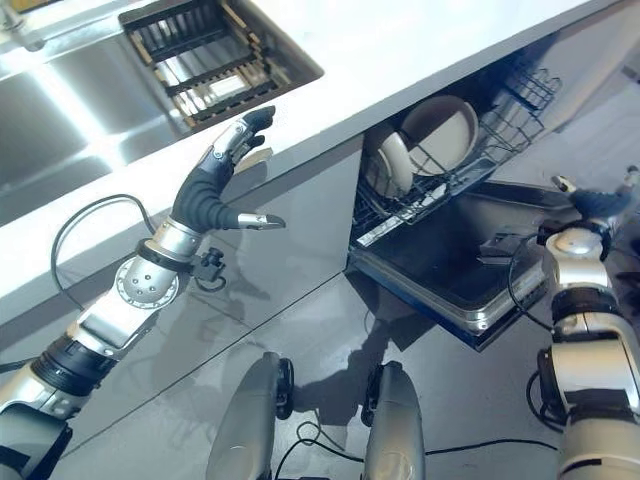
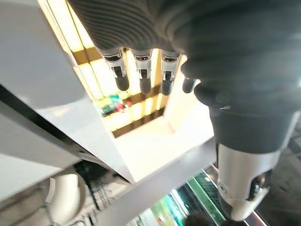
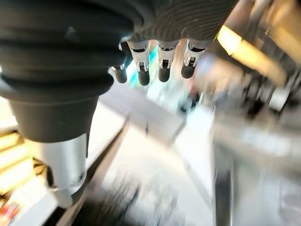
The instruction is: Pick up plates and place into dishwasher.
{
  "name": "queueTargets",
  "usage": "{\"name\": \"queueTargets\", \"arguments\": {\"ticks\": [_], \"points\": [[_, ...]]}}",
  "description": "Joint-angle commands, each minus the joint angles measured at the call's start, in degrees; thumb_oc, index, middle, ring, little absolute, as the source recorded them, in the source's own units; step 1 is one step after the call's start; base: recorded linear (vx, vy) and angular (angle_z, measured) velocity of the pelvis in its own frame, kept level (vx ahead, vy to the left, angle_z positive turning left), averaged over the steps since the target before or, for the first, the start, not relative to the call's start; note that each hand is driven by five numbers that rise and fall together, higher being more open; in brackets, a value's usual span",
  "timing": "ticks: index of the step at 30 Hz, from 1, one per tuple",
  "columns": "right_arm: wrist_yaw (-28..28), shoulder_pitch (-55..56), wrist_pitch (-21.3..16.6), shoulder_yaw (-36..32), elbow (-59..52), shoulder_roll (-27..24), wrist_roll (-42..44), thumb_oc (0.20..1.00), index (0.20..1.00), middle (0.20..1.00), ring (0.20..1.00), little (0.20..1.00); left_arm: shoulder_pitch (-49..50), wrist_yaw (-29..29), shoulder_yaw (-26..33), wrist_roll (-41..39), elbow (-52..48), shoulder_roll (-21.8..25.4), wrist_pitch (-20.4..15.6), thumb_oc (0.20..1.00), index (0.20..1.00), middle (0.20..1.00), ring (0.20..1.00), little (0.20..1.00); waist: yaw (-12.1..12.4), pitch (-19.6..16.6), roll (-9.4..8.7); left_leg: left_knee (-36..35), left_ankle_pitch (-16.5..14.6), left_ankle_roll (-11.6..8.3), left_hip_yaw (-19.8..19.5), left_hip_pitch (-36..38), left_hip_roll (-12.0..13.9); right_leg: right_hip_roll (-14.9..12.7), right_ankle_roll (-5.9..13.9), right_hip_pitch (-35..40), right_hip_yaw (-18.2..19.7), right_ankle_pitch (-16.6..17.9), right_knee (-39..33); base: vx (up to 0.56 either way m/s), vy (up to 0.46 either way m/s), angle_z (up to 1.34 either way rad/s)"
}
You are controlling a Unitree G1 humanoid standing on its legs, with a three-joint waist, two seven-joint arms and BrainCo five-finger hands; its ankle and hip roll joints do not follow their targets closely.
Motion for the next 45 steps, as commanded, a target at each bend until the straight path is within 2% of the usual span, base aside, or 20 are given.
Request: {"name": "queueTargets", "arguments": {"ticks": [1, 2, 5, 7, 9, 13, 16, 17, 18, 20, 26, 29, 32, 34, 45], "points": [[-9.62, 4.88, -1.69, -2.12, -1.78, 0.10, -3.39, 1.000, 1.000, 1.000, 1.000, 1.000, 0.16, 3.14, -1.75, 2.72, -1.93, -4.59, -2.80, 1.000, 1.000, 1.000, 1.000, 1.000, -0.76, -0.54, 2.72, -1.28, -5.96, 4.93, 3.96, 4.37, -0.12, 3.33, -4.40, 3.49, 0.76, 1.22, -5.38, -0.01, 0.086, -0.19], [-10.37, 6.71, -1.72, -3.84, 0.77, 1.21, -0.90, 1.000, 1.000, 1.000, 1.000, 1.000, 0.14, 4.04, -2.34, 2.82, -1.49, -5.03, -3.12, 1.000, 1.000, 1.000, 1.000, 1.000, -1.33, -0.57, 3.04, -1.68, -5.97, 4.98, 4.16, 4.90, -0.17, 3.51, -4.26, 3.96, 1.02, 1.39, -5.95, -0.01, 0.065, -0.22], [-6.15, 8.62, -3.20, -6.33, 7.65, 3.35, 5.72, 1.000, 1.000, 1.000, 1.000, 1.000, -0.35, 4.33, -3.34, 2.18, -0.53, -5.47, -3.65, 1.000, 1.000, 1.000, 1.000, 1.000, -1.35, -0.82, 3.59, -2.19, -6.08, 5.13, 4.38, 5.78, -0.50, 3.57, -4.10, 4.80, 1.42, 1.43, -6.54, 0.00, 0.031, -0.06], [-1.84, 9.87, -1.80, -7.31, 10.55, 4.55, 12.38, 1.000, 1.000, 1.000, 1.000, 1.000, -0.50, 4.22, -3.84, 2.08, -0.91, -5.32, -3.34, 1.000, 1.000, 1.000, 1.000, 1.000, -0.95, -0.88, 3.83, -2.36, -6.10, 5.19, 4.44, 6.07, -0.72, 3.32, -4.12, 5.16, 1.29, 1.29, -6.61, 0.00, 0.000, 0.00], [5.62, 11.03, 0.18, -8.38, 13.47, 5.36, 22.09, 1.000, 1.000, 1.000, 1.000, 1.000, -0.81, 4.39, -4.20, 1.85, -1.73, -4.76, -3.08, 1.000, 1.000, 1.000, 1.000, 1.000, -0.51, -0.74, 4.14, -2.24, -6.13, 5.15, 4.22, 6.09, -0.89, 2.96, -4.27, 5.35, 0.91, 1.23, -6.51, 0.00, -0.039, 0.00], [11.58, 11.93, 1.82, -9.01, 18.07, 6.85, 28.41, 1.000, 1.000, 1.000, 1.000, 1.000, -0.82, 4.43, -4.24, 1.53, -2.41, -5.31, -2.27, 1.000, 1.000, 1.000, 1.000, 1.000, -0.05, -0.46, 5.13, -0.26, -7.07, 5.48, 3.35, 5.64, -1.69, 2.55, -4.95, 4.80, 0.86, 0.20, -4.31, 0.01, -0.016, 0.01], [18.63, 10.44, 2.21, -8.21, 19.01, 7.60, 33.72, 1.000, 1.000, 1.000, 1.000, 1.000, -1.08, 3.64, -4.03, 1.60, -3.40, -5.75, -1.19, 1.000, 1.000, 1.000, 1.000, 1.000, 0.47, -0.14, 5.86, 1.82, -7.64, 5.77, 2.97, 4.27, -2.34, 1.89, -5.23, 3.05, 1.02, -0.74, -1.46, -0.01, -0.026, 0.08], [22.08, 9.64, 2.19, -8.00, 19.06, 7.85, 35.48, 1.000, 1.000, 1.000, 1.000, 1.000, -1.11, 3.15, -3.83, 1.61, -3.65, -5.81, -0.99, 1.000, 1.000, 1.000, 1.000, 1.000, 0.76, 0.07, 6.11, 2.48, -7.80, 5.81, 2.81, 3.71, -2.65, 1.70, -5.36, 2.44, 1.02, -1.04, -0.61, -0.05, -0.035, 0.10], [28.99, 8.33, 2.47, -7.39, 18.93, 8.42, 40.03, 1.000, 1.000, 1.000, 1.000, 1.000, -1.25, 2.60, -3.63, 1.60, -3.83, -5.77, -0.90, 1.000, 1.000, 1.000, 1.000, 1.000, 1.13, 0.34, 6.37, 3.08, -7.90, 5.79, 2.58, 2.99, -3.00, 1.41, -5.46, 1.56, 1.01, -1.42, 0.46, -0.07, -0.041, 0.09], [34.23, 6.89, 2.25, -6.25, 18.75, 8.97, 41.10, 1.000, 1.000, 1.000, 1.000, 1.000, -1.48, 2.02, -3.31, 1.04, -4.21, -5.37, -0.73, 1.000, 1.000, 1.000, 1.000, 1.000, 1.54, 0.58, 6.59, 3.64, -7.94, 5.80, 2.36, 2.09, -3.49, 1.00, -5.56, 0.62, 0.82, -1.75, 1.39, -0.07, -0.040, 0.05], [64.12, 0.93, 4.56, -1.79, 13.68, 10.99, 54.64, 1.000, 1.000, 1.000, 1.000, 1.000, -1.43, -1.74, -0.63, -1.33, -3.28, -3.76, -2.51, 1.000, 1.000, 1.000, 1.000, 1.000, 2.76, 1.25, 6.80, 4.31, -7.32, 5.45, 1.71, -0.18, -4.00, 0.24, -5.43, -2.09, 0.30, -1.96, 3.29, -0.05, -0.039, 0.06], [72.09, -1.28, 3.89, -0.29, 11.26, 11.64, 58.76, 1.000, 1.000, 1.000, 1.000, 1.000, -1.30, -3.28, 0.64, -2.45, -1.86, -3.26, -3.90, 1.000, 1.000, 1.000, 1.000, 1.000, 3.11, 1.09, 6.71, 4.12, -7.07, 5.27, 1.53, -0.56, -3.88, 0.10, -5.16, -2.73, 0.19, -1.95, 3.72, -0.01, -0.023, -0.19], [77.40, -4.01, 4.37, 0.07, 6.28, 11.85, 63.28, 1.000, 1.000, 1.000, 1.000, 1.000, -0.78, -5.45, 2.19, -3.87, -0.86, -2.68, -5.16, 1.000, 1.000, 1.000, 1.000, 1.000, 3.62, 0.86, 6.37, 4.44, -7.06, 5.03, 1.10, -1.02, -3.70, -0.13, -4.82, -3.07, -0.04, -1.95, 4.09, 0.01, -0.054, -0.14], [78.62, -5.95, 4.21, 0.84, 3.02, 11.76, 65.83, 1.000, 1.000, 1.000, 1.000, 1.000, -0.51, -6.63, 2.71, -4.69, -0.43, -2.27, -5.77, 1.000, 1.000, 1.000, 1.000, 1.000, 4.00, 0.61, 6.13, 4.48, -6.96, 4.80, 0.82, -1.21, -3.58, -0.25, -4.72, -3.18, -0.25, -1.99, 4.29, 0.01, -0.059, 0.00], [79.55, -10.68, 2.75, 2.19, -11.11, 11.99, 77.24, 1.000, 1.000, 1.000, 1.000, 1.000, 0.66, -14.15, 2.38, -8.05, -0.17, -0.41, -7.35, 1.000, 1.000, 1.000, 1.000, 1.000, 5.70, -1.13, 4.62, 3.80, -6.85, 3.74, -0.99, 0.97, -3.35, -1.04, -4.14, 0.44, -2.02, -2.11, 3.64, 0.05, -0.038, -0.02]]}}
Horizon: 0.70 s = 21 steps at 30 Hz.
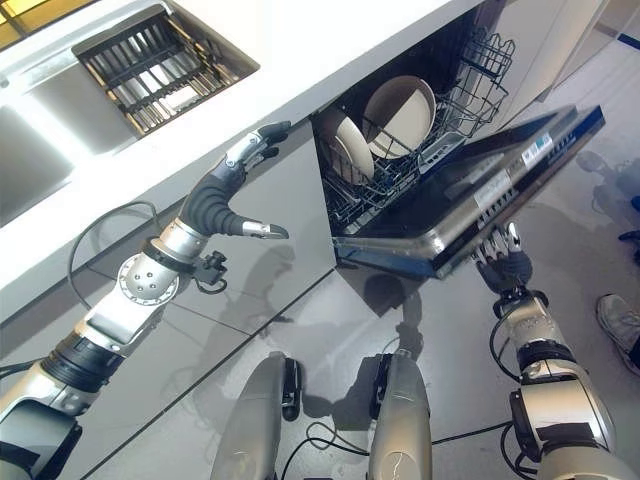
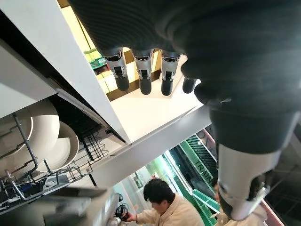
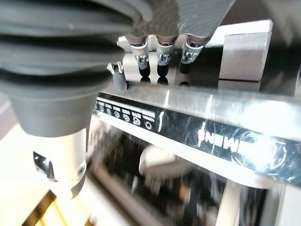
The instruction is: Pick up plates and place into dishwasher.
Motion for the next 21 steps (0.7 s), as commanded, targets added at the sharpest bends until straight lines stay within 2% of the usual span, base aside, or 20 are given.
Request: {"name": "queueTargets", "arguments": {"ticks": [1, 7, 13, 16, 21], "points": [[11.38, -18.96, -3.37, 0.08, -9.39, 3.86, 6.59, 1.000, 1.000, 1.000, 1.000, 1.000, 0.08, -2.52, -0.20, -2.68, -3.87, 1.28, -3.69, 1.000, 1.000, 1.000, 1.000, 1.000, 4.14, -0.98, 0.13, 0.14, -5.66, 4.21, 4.58, 5.64, -1.80, 1.18, -0.85, 5.73, 3.00, 0.37, -2.97, 0.07, -0.009, -0.13], [9.00, -16.20, -2.98, -0.83, -8.24, 4.02, 4.56, 1.000, 1.000, 1.000, 1.000, 1.000, -0.25, -3.37, -1.23, -4.18, -3.48, 1.56, -2.93, 1.000, 1.000, 1.000, 1.000, 1.000, 4.32, -2.79, -0.50, -3.32, -4.60, 3.38, 4.43, 9.17, -1.16, 1.64, -0.58, 10.38, 2.09, 1.34, -7.17, 0.09, 0.001, 0.26], [5.15, -11.78, -3.89, -1.62, -2.98, 4.40, -2.29, 1.000, 1.000, 1.000, 1.000, 1.000, 1.00, -7.12, -2.17, -4.51, -3.15, 0.62, -1.31, 1.000, 1.000, 1.000, 1.000, 1.000, 4.27, -5.07, -0.93, -11.73, -1.19, 2.45, 5.15, 14.47, -0.46, 2.80, 0.08, 15.98, 1.48, 3.80, -15.12, 0.08, 0.024, 0.20], [3.19, -7.55, -4.92, -1.98, 0.12, 6.82, -7.37, 1.000, 1.000, 1.000, 1.000, 1.000, 2.56, -7.14, -3.97, -5.08, -1.31, -1.31, 1.00, 1.000, 1.000, 1.000, 1.000, 1.000, 3.70, -7.91, -1.56, -21.71, 3.22, 1.55, 6.52, 19.01, 0.00, 4.32, 1.22, 20.17, 1.68, 6.96, -24.85, 0.10, 0.032, 0.14], [1.06, 0.01, -6.19, -1.04, -1.31, 12.48, -9.51, 1.000, 1.000, 1.000, 1.000, 1.000, 7.64, -8.50, -5.44, -6.08, 3.25, -6.78, 1.94, 1.000, 1.000, 1.000, 1.000, 1.000, 2.89, -11.43, -2.69, -33.29, 7.52, 0.46, 7.60, 25.98, 0.26, 5.58, 2.85, 27.06, 2.39, 10.84, -37.65, 0.12, 0.048, -0.14]]}}
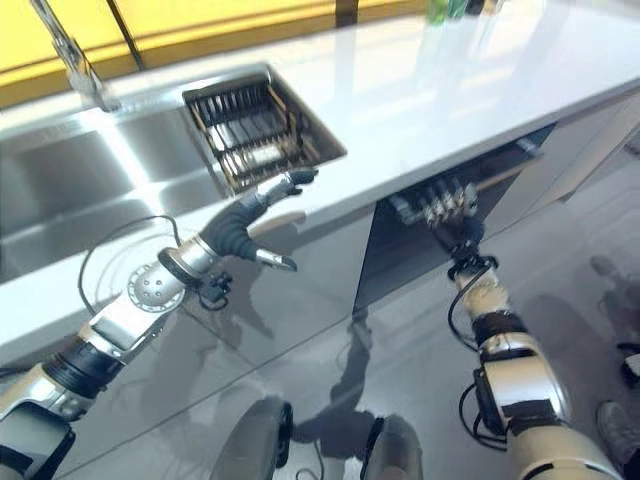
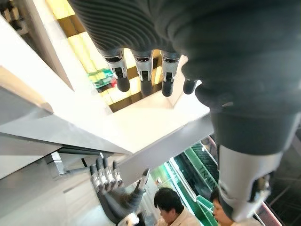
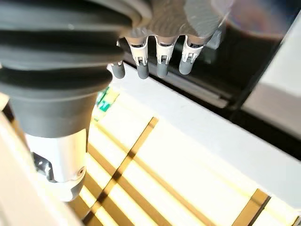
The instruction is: Pick up plates and place into dishwasher.
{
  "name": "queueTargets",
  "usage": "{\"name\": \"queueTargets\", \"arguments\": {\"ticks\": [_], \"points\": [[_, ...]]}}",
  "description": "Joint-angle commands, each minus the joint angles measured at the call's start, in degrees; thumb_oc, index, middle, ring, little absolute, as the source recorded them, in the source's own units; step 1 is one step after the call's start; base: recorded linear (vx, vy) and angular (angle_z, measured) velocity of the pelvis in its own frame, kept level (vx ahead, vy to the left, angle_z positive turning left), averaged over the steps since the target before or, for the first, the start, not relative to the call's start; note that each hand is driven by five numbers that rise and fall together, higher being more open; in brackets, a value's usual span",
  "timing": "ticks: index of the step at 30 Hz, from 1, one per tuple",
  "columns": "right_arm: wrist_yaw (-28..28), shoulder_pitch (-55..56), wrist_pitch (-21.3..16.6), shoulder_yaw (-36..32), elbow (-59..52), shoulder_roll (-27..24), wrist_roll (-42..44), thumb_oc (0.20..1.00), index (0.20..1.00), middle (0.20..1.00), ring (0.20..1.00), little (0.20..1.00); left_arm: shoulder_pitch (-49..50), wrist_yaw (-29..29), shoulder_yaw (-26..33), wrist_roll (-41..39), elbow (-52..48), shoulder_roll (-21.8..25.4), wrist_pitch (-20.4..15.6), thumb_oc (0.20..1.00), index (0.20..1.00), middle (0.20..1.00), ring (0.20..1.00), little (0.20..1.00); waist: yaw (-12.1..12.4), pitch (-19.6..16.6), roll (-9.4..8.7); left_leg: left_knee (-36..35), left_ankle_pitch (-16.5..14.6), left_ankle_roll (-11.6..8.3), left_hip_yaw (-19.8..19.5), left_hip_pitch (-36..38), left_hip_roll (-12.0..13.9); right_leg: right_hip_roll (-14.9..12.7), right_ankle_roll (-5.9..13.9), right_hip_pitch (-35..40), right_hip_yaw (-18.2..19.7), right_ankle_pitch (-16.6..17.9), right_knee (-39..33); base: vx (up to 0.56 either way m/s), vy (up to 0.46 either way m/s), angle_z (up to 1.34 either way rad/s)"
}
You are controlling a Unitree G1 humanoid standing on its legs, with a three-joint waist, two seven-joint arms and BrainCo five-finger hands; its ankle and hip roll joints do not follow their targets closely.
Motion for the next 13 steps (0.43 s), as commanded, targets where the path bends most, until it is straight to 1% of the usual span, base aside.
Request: {"name": "queueTargets", "arguments": {"ticks": [1, 2, 3, 4, 5, 6, 7, 9, 10, 11, 13], "points": [[-2.01, 4.68, -4.21, 0.40, -4.52, 2.40, -1.58, 1.000, 1.000, 1.000, 1.000, 1.000, 5.74, -2.19, -0.27, -4.91, -0.47, -5.73, 0.19, 1.000, 1.000, 1.000, 1.000, 1.000, -0.04, -2.04, 1.45, -14.92, 2.57, 0.67, 2.74, 8.25, 0.57, 4.21, -2.33, 6.91, 2.15, 5.33, -16.64, 0.12, 0.050, -0.17], [-2.53, 5.41, -4.23, 0.53, -5.13, 2.79, -1.87, 1.000, 1.000, 1.000, 1.000, 1.000, 6.18, -2.56, -0.24, -5.47, -0.26, -6.01, 0.50, 1.000, 1.000, 1.000, 1.000, 1.000, -0.12, -2.39, 1.37, -16.01, 3.42, 0.67, 2.80, 8.66, 0.46, 4.29, -2.30, 7.29, 2.15, 6.10, -17.63, 0.11, 0.071, -0.15], [-3.22, 9.11, -3.76, 1.36, -6.41, 5.87, -3.11, 1.000, 1.000, 1.000, 1.000, 1.000, 8.47, -3.91, -0.52, -4.94, 2.30, -8.84, 0.73, 1.000, 1.000, 1.000, 1.000, 1.000, -0.74, -3.57, 1.17, -19.37, 4.77, 0.47, 2.79, 10.11, 0.49, 4.69, -1.61, 8.43, 2.79, 7.53, -20.78, 0.05, 0.043, -0.13], [-3.48, 10.32, -3.83, 1.71, -7.15, 6.37, -3.26, 1.000, 1.000, 1.000, 1.000, 1.000, 9.01, -3.98, -0.73, -4.54, 2.70, -9.23, 0.35, 1.000, 1.000, 1.000, 1.000, 1.000, -0.81, -3.95, 1.15, -20.60, 5.28, 0.42, 2.91, 10.77, 0.45, 4.78, -1.51, 8.92, 2.85, 7.97, -21.75, 0.09, 0.068, -0.09], [-3.75, 14.71, -1.95, 2.74, -9.18, 8.84, -3.99, 1.000, 1.000, 1.000, 1.000, 1.000, 11.44, -5.06, -1.14, -6.07, 4.47, -11.40, 0.59, 1.000, 1.000, 1.000, 1.000, 1.000, -1.40, -5.05, 0.97, -23.54, 6.49, 0.13, 3.32, 12.12, 0.49, 5.00, -0.91, 9.86, 3.10, 9.30, -24.45, 0.06, 0.049, -0.03], [-3.27, 17.33, -1.43, 3.42, -9.85, 9.99, -4.68, 1.000, 1.000, 1.000, 1.000, 1.000, 12.84, -6.36, -1.15, -7.04, 5.78, -12.42, 0.18, 1.000, 1.000, 1.000, 1.000, 1.000, -1.59, -5.69, 0.99, -25.55, 7.24, -0.01, 3.51, 13.07, 0.53, 5.11, -0.68, 10.53, 3.14, 10.13, -26.11, 0.06, 0.077, -0.05], [-3.43, 20.29, 0.81, 4.06, -10.48, 11.43, -5.14, 1.000, 1.000, 1.000, 1.000, 1.000, 14.46, -8.47, -1.03, -7.67, 7.67, -13.81, -0.43, 1.000, 1.000, 1.000, 1.000, 1.000, -1.94, -6.31, 1.02, -27.72, 8.03, -0.21, 3.85, 14.13, 0.72, 5.17, -0.33, 11.16, 3.15, 11.02, -27.71, 0.04, 0.071, -0.12], [-5.48, 25.03, 2.40, 6.07, -12.55, 13.80, -5.38, 1.000, 1.000, 1.000, 1.000, 1.000, 16.91, -11.45, -1.01, -9.25, 10.45, -15.66, -1.25, 1.000, 1.000, 1.000, 1.000, 1.000, -2.63, -7.27, 1.07, -30.91, 9.15, -0.43, 4.48, 15.66, 0.94, 5.33, 0.13, 11.96, 3.41, 12.31, -30.20, 0.03, 0.065, -0.22], [-6.15, 27.48, 3.80, 6.66, -13.21, 14.99, -5.40, 1.000, 1.000, 1.000, 1.000, 1.000, 17.94, -13.39, -0.99, -10.43, 11.99, -16.61, -1.83, 1.000, 1.000, 1.000, 1.000, 1.000, -2.90, -7.58, 1.10, -32.07, 9.45, -0.44, 4.56, 16.18, 0.97, 5.42, 0.27, 12.27, 3.44, 12.66, -31.01, 0.03, 0.040, -0.17], [-6.56, 28.93, 4.39, 7.15, -13.88, 15.54, -5.70, 1.000, 1.000, 1.000, 1.000, 1.000, 18.55, -14.35, -0.83, -11.13, 12.56, -17.23, -1.77, 1.000, 1.000, 1.000, 1.000, 1.000, -3.11, -7.83, 1.13, -32.85, 9.67, -0.46, 4.78, 16.57, 0.99, 5.48, 0.35, 12.49, 3.42, 12.93, -31.69, 0.01, 0.046, -0.08], [-10.00, 32.75, 7.95, 8.76, -15.44, 17.48, -6.55, 1.000, 1.000, 1.000, 1.000, 1.000, 20.23, -17.41, -0.50, -15.01, 14.55, -19.81, -0.53, 1.000, 1.000, 1.000, 1.000, 1.000, -4.03, -8.39, 1.29, -35.03, 10.38, -0.51, 5.45, 17.37, 1.02, 5.76, 0.54, 12.67, 3.51, 13.74, -33.23, -0.02, 0.057, 0.05]]}}
